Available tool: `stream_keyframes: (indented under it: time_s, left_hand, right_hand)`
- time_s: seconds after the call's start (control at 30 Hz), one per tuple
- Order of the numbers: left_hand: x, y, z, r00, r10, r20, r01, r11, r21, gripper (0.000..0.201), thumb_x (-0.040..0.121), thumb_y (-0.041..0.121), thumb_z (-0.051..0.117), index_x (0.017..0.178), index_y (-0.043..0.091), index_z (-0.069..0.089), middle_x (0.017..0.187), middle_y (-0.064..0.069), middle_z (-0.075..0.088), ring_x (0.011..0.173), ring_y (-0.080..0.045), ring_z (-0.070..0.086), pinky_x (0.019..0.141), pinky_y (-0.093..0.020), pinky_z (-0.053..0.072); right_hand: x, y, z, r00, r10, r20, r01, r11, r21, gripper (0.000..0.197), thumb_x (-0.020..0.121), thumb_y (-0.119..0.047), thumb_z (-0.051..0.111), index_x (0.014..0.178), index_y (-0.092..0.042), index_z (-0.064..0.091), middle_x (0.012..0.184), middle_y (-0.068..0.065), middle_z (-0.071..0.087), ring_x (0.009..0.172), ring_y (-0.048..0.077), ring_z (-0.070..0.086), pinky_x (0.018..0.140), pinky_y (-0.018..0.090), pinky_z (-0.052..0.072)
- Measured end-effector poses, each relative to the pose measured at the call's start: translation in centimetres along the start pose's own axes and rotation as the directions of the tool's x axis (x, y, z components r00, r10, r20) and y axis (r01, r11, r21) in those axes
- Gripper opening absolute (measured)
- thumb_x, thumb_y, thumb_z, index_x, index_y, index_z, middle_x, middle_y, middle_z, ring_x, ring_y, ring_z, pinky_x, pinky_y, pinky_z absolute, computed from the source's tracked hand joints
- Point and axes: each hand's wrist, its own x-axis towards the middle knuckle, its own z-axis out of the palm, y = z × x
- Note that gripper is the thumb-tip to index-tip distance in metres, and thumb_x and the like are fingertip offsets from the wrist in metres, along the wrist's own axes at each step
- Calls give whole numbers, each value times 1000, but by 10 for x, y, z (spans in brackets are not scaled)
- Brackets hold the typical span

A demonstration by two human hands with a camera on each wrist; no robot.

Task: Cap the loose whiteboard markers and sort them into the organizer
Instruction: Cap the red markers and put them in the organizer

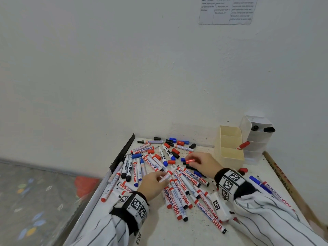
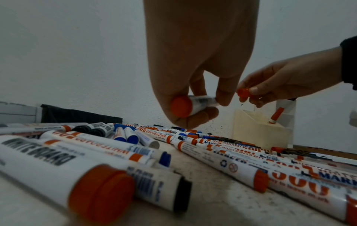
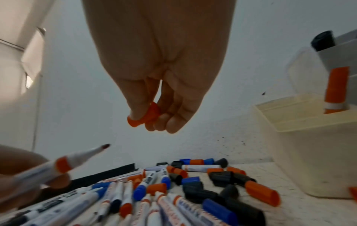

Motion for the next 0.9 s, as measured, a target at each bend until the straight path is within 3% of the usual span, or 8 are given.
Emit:
stream_keyframes:
  time_s: [0.13,0.4,0.5,0.57,0.63,0.77,0.83,0.9]
  left_hand:
    - [-5,4,2,996,85,-9,-84,995,47,40,93,26,54,132,20,51,126,0,54,101,-6,46,90,-20,38]
    - [-12,5,0,992,129,-5,-129,990,64,41,92,28,55,132,21,51,131,1,52,108,-7,47,90,-18,35]
    - [-15,7,0,988,150,32,-152,983,99,39,94,27,52,133,23,50,131,0,52,116,-12,47,93,-21,33]
    - [-18,9,0,986,163,34,-166,981,99,39,95,26,50,133,23,49,131,0,53,117,-13,47,98,-25,34]
    - [-20,10,0,983,182,27,-184,979,90,39,94,28,51,133,22,49,128,2,54,117,-12,48,98,-25,36]
    - [-26,14,2,962,270,-44,-264,958,109,29,83,27,68,108,27,53,99,11,52,95,-6,50,77,-11,39]
    - [-27,17,2,954,288,-86,-278,954,113,26,84,25,67,108,24,58,97,10,55,91,-6,51,71,-8,38]
    - [-29,20,1,952,288,-102,-274,953,128,30,88,27,61,116,18,62,102,6,63,90,-6,55,75,-9,41]
  right_hand:
    - [-7,-9,10,999,-49,7,49,999,-1,22,90,-9,55,108,-20,63,99,-11,54,87,-5,49,74,5,38]
    - [-18,-12,18,997,2,-77,9,990,143,17,89,-11,57,103,-21,56,93,-10,58,81,-3,54,64,4,39]
    - [-20,-12,23,999,-22,33,19,995,97,13,91,-19,55,101,-25,58,93,-15,55,79,-6,50,68,8,37]
    - [-22,-13,25,999,8,46,-13,994,110,8,94,-28,50,95,-25,58,83,-14,55,73,-3,51,65,11,37]
    - [-23,-14,29,997,68,34,-72,990,124,28,96,-39,41,78,-22,55,68,-9,50,61,4,46,61,17,36]
    - [-22,-17,40,981,182,-67,-162,959,231,48,96,-44,35,56,-19,42,52,-5,35,48,9,31,55,24,30]
    - [-23,-20,43,970,217,-112,-178,942,285,49,98,-38,36,53,-18,40,49,-5,32,46,9,29,52,23,28]
    - [-25,-23,43,963,229,-146,-172,930,325,49,99,-34,35,53,-18,40,50,-4,32,46,9,29,51,23,28]
